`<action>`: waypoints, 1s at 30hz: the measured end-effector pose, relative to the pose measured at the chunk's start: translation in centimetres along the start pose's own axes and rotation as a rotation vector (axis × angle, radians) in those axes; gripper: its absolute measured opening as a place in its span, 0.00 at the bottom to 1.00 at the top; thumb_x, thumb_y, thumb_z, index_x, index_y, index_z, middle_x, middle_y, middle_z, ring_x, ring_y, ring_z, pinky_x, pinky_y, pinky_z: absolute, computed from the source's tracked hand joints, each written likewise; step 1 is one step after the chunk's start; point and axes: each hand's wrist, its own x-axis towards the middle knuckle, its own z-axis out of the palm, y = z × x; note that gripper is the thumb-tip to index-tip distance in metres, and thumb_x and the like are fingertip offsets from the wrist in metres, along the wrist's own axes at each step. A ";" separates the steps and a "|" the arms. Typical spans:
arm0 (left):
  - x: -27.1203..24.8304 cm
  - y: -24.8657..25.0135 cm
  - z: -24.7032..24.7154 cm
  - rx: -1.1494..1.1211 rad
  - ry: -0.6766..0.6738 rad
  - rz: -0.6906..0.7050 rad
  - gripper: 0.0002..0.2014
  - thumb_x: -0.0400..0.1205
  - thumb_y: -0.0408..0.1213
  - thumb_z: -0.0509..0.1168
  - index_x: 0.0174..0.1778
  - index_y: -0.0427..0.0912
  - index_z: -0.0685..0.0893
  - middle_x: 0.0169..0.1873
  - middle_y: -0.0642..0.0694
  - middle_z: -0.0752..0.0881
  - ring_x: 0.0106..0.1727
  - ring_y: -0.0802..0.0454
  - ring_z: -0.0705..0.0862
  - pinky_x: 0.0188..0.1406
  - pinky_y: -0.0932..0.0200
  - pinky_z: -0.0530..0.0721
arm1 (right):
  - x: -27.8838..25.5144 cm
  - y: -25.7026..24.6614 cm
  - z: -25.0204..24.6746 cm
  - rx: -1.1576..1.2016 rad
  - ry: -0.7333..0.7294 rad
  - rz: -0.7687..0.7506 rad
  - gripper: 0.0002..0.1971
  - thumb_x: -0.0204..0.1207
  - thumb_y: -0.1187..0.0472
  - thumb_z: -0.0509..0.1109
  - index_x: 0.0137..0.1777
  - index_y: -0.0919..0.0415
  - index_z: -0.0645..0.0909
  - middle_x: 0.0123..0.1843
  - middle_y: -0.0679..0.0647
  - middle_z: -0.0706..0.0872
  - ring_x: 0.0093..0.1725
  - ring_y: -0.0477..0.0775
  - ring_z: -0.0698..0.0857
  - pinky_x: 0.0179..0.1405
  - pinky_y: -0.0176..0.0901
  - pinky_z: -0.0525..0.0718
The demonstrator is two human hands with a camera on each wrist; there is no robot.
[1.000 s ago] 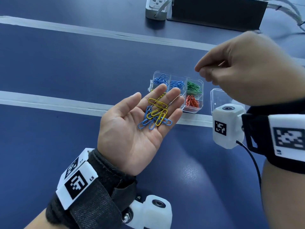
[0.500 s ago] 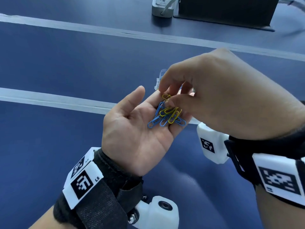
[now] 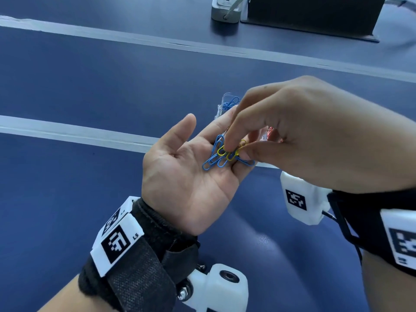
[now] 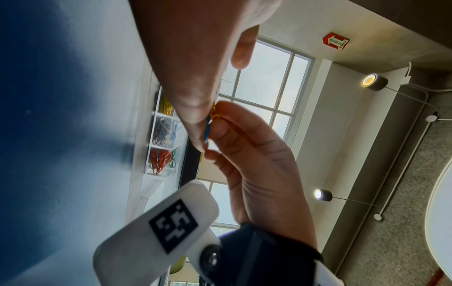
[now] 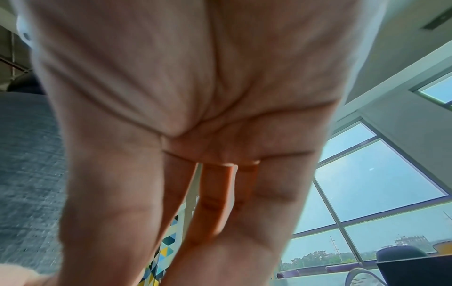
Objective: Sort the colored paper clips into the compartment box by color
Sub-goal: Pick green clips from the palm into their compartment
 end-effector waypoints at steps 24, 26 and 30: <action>-0.4 0.0 0.5 -0.142 -0.167 -0.097 0.27 0.84 0.47 0.48 0.59 0.27 0.81 0.49 0.35 0.82 0.54 0.43 0.82 0.68 0.53 0.72 | 0.3 0.2 1.0 -0.030 0.104 -0.036 0.18 0.67 0.57 0.60 0.52 0.46 0.86 0.38 0.44 0.80 0.37 0.47 0.78 0.39 0.47 0.81; -0.5 0.0 0.6 -0.139 -0.170 -0.099 0.28 0.84 0.48 0.48 0.60 0.27 0.81 0.50 0.36 0.81 0.55 0.43 0.82 0.67 0.53 0.73 | 0.4 0.2 1.1 -0.042 0.109 -0.047 0.16 0.66 0.58 0.62 0.50 0.46 0.87 0.38 0.45 0.80 0.36 0.48 0.78 0.37 0.47 0.82; -0.6 0.1 0.7 -0.156 -0.167 -0.109 0.28 0.84 0.47 0.48 0.62 0.25 0.78 0.51 0.34 0.81 0.55 0.42 0.81 0.67 0.53 0.73 | 0.4 0.4 1.1 -0.061 0.135 -0.067 0.13 0.65 0.56 0.64 0.46 0.47 0.88 0.38 0.46 0.81 0.35 0.48 0.76 0.36 0.43 0.79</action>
